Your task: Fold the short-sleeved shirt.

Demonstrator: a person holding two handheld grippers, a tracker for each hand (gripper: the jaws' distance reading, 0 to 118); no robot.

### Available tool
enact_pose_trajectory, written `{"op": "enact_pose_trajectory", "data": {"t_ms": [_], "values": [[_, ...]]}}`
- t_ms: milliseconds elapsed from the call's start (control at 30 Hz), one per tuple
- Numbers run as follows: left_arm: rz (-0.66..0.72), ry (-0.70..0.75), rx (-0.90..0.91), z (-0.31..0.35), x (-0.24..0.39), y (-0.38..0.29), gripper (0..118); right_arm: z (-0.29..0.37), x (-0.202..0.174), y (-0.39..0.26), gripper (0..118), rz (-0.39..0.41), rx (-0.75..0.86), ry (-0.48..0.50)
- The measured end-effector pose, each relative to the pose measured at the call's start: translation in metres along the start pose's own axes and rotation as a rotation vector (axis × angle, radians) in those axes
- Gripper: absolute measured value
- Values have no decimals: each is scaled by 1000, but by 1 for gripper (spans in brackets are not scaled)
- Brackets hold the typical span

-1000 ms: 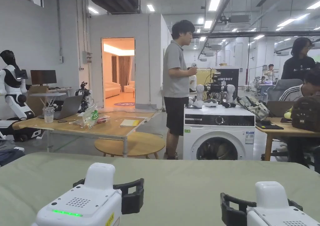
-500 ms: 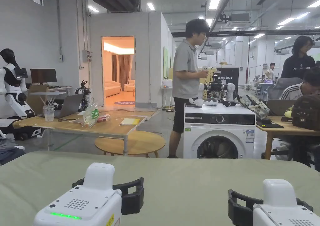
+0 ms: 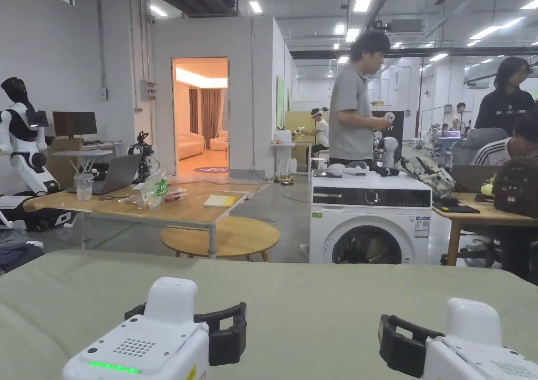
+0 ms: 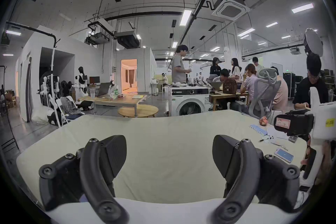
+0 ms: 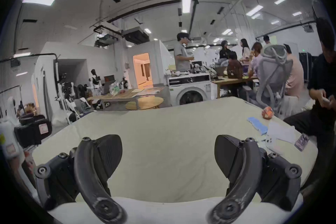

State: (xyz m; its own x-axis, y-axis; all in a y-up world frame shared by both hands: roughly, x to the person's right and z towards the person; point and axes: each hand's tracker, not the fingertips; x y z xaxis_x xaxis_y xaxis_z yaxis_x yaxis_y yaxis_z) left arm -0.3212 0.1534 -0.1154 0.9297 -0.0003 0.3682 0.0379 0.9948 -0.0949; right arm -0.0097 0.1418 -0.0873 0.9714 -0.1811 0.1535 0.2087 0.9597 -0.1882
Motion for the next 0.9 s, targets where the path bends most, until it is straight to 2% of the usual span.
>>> {"op": "enact_pose_trajectory", "data": {"t_ms": [100, 300, 333, 467, 533, 633, 767, 900], "values": [[15, 1, 4, 0, 0, 1, 97, -4, -1, 3, 104, -23, -36, -61], [31, -27, -2, 1, 1, 2, 97, 3, 0, 3, 104, -29, -47, -2], [30, -28, -4, 1, 2, 3, 97, 3, -1, 5, 104, -45, -63, 8], [29, -38, -11, 1, 4, 3, 97, 3, 3, 14, 104, -211, -227, 111], [29, -40, -8, 1, 4, 4, 97, 3, 4, 17, 104, -247, -263, 127], [30, -47, -12, 1, 5, 5, 97, 5, 5, 17, 104, -233, -235, 155], [22, -50, -12, 1, 6, 5, 97, 7, 3, 16, 104, -202, -218, 136], [23, -54, -15, 2, 8, 3, 97, 6, 9, 10, 104, -235, -205, 166]]}}
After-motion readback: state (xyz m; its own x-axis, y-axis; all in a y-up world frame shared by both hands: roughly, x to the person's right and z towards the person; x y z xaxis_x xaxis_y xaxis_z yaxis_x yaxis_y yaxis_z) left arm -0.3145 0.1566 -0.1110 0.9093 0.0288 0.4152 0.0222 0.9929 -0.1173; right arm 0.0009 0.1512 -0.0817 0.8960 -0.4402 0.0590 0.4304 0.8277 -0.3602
